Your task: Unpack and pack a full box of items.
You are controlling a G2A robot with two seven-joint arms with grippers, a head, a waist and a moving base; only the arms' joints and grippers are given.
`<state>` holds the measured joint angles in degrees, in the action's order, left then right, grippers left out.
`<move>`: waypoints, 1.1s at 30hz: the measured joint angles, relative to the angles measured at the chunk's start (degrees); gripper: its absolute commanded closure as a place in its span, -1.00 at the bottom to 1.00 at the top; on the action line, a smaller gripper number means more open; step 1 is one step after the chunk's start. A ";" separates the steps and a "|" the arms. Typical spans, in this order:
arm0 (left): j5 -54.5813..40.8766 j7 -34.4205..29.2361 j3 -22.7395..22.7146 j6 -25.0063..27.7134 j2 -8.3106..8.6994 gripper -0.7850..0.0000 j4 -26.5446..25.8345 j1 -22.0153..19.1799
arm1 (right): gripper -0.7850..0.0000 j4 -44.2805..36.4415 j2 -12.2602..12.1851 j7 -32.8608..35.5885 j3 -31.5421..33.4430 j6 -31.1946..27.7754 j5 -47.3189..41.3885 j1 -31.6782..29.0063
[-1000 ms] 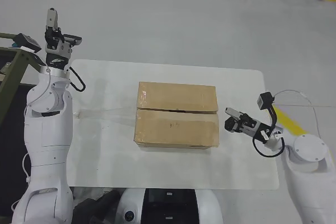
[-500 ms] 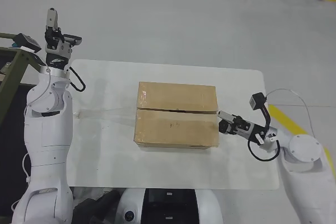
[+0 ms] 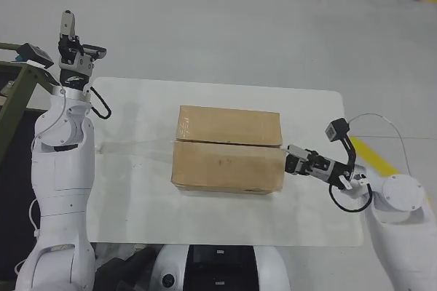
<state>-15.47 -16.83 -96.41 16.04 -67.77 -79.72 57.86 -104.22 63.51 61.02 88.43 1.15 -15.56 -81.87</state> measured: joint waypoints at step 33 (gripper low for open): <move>0.00 0.00 0.00 0.00 0.00 -1.00 0.00 0.00 | -1.00 -8.08 -2.94 21.04 3.61 -10.88 -8.49 -4.81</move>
<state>-15.47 -16.83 -96.41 16.04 -67.77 -79.72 57.86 -112.30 60.57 82.07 92.04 -9.73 -24.05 -86.68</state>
